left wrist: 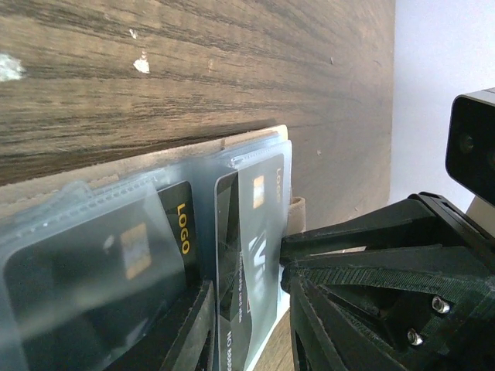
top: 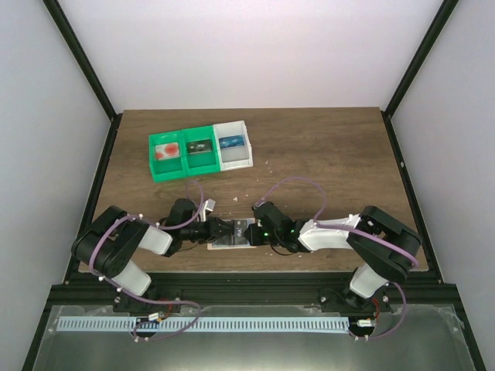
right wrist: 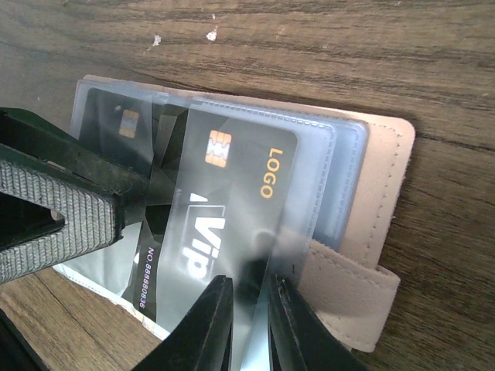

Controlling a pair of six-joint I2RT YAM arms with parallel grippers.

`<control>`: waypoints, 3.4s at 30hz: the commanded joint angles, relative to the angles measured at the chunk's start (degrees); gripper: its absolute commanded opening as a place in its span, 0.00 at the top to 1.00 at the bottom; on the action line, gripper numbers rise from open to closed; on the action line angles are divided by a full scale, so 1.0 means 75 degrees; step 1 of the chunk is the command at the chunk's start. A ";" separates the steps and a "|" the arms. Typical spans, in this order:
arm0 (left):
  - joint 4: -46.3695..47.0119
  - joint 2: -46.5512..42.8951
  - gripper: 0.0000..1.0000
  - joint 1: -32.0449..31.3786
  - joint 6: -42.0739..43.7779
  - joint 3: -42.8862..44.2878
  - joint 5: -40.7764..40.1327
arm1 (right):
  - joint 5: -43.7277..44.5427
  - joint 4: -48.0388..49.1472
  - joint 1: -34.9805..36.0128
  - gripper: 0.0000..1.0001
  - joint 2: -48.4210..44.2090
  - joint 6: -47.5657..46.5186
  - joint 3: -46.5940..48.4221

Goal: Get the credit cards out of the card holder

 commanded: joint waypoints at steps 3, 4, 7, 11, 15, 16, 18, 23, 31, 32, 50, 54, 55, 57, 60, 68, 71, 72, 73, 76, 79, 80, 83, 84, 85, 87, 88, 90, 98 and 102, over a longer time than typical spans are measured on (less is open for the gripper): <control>0.0476 0.0297 0.70 -0.0019 0.0213 -0.0097 0.0057 | 0.0048 -0.0118 0.0043 0.85 0.0142 0.0072 -0.0149; 0.0489 0.0318 0.70 -0.0016 0.0211 -0.0093 0.0043 | 0.0035 -0.0123 0.0043 0.85 0.0150 0.0076 -0.0139; 0.0471 0.0348 0.71 -0.0018 0.0234 -0.0096 0.0007 | 0.0047 -0.0122 0.0043 0.85 0.0142 0.0077 -0.0152; 0.0452 0.0315 0.76 -0.0029 0.0216 -0.0103 -0.0012 | 0.0054 -0.0125 0.0043 0.85 0.0141 0.0078 -0.0160; 0.0465 0.0293 0.89 -0.0030 0.0148 -0.0094 0.0055 | 0.0068 -0.0138 0.0043 0.85 0.0130 0.0089 -0.0157; 0.0433 0.0291 0.94 -0.0030 0.0148 -0.0085 0.0065 | 0.0078 -0.0138 0.0043 0.85 0.0130 0.0098 -0.0160; 0.0340 0.0252 0.99 -0.0030 0.0161 -0.0085 0.0074 | 0.0092 -0.0149 0.0043 0.85 0.0124 0.0097 -0.0183; -0.0121 0.0018 1.00 -0.0022 0.0258 -0.0018 0.0062 | 0.0127 -0.0167 0.0043 0.85 0.0095 0.0121 -0.0230; -0.1161 -0.0618 1.00 0.0099 0.0253 0.0079 -0.0160 | 0.0156 -0.0146 0.0031 0.85 0.0018 0.0147 -0.0294; -0.1241 -0.0709 1.00 0.0134 0.0248 0.0064 -0.0166 | 0.0164 -0.0138 0.0031 0.85 0.0005 0.0156 -0.0306; -0.3403 -0.4672 1.00 0.0977 -0.0087 -0.0201 -0.1390 | -0.0397 0.0209 0.0031 0.74 -0.1013 0.0310 -0.0282; -0.2944 -0.5434 1.00 0.0978 -0.0778 -0.0390 -0.0994 | -0.0957 0.1353 0.0020 0.60 -0.1843 0.0865 -0.0654; -0.2622 -0.5607 1.00 0.0978 -0.1209 -0.0500 -0.0887 | -0.1113 0.1732 0.0001 0.57 -0.2055 0.1091 -0.0779; -0.2017 -0.5915 1.00 0.0978 -0.1760 -0.0666 -0.0732 | -0.1415 0.2506 -0.0054 0.50 -0.2344 0.1611 -0.1022; -0.1399 -0.6211 1.00 0.0978 -0.2430 -0.0839 -0.0518 | -0.1814 0.3513 -0.0093 0.39 -0.2495 0.2395 -0.1178; 0.0014 -0.6439 1.00 0.0833 -0.3535 -0.1174 -0.0305 | -0.1996 0.4191 -0.0087 0.35 -0.2177 0.3605 -0.0799; 0.0307 -0.6305 1.00 0.0623 -0.3637 -0.1190 -0.0315 | -0.2153 0.4138 -0.0115 0.44 -0.1981 0.3384 -0.0429; 0.0431 -0.6236 1.00 0.0555 -0.3680 -0.1211 -0.0316 | -0.2183 0.4140 -0.0119 0.52 -0.1937 0.3318 -0.0353; 0.0555 -0.6175 1.00 0.0501 -0.3728 -0.1229 -0.0300 | -0.2249 0.4210 -0.0154 0.63 -0.1913 0.3302 -0.0350; 0.0917 -0.6021 1.00 0.0461 -0.3812 -0.1265 -0.0022 | -0.2528 0.4660 -0.0320 0.95 -0.2018 0.3176 -0.0668; 0.0418 -0.6093 0.80 0.0462 -0.3503 -0.1060 0.0472 | -0.3202 0.4688 -0.0551 0.99 -0.2434 0.2638 -0.1237; 0.0007 -0.6159 0.66 0.0462 -0.3237 -0.0894 0.0662 | -0.3516 0.4598 -0.0629 0.99 -0.2622 0.2444 -0.1432; -0.1524 -0.6384 0.49 0.0468 -0.2153 -0.0454 0.1152 | -0.4444 0.3789 -0.0762 0.99 -0.3476 0.1703 -0.1779; -0.1774 -0.6462 0.48 0.0463 -0.1927 -0.0372 0.1289 | -0.4700 0.3373 -0.0775 0.99 -0.3741 0.1417 -0.1783; -0.1896 -0.6534 0.47 0.0471 -0.1802 -0.0342 0.1424 | -0.4955 0.2840 -0.0793 1.00 -0.3979 0.1088 -0.1742; -0.1861 -0.6620 0.46 0.0473 -0.1699 -0.0372 0.1776 | -0.5520 0.1879 -0.0857 0.99 -0.4374 0.0505 -0.1560; -0.1713 -0.6607 0.46 0.0472 -0.1680 -0.0378 0.2021 | -0.5775 0.1480 -0.0904 0.99 -0.4496 0.0258 -0.1445; -0.1514 -0.6543 0.46 0.0462 -0.1634 -0.0370 0.2554 | -0.6190 0.1004 -0.0961 1.00 -0.4648 0.0010 -0.1284; -0.2231 -0.6516 0.54 0.0451 -0.0987 -0.0026 0.3645 | -0.7200 0.1516 -0.1082 0.99 -0.4186 0.0173 -0.1177; -0.2207 -0.6487 0.53 0.0416 -0.0970 -0.0084 0.3771 | -0.7234 0.1729 -0.1088 1.00 -0.3951 0.0264 -0.1169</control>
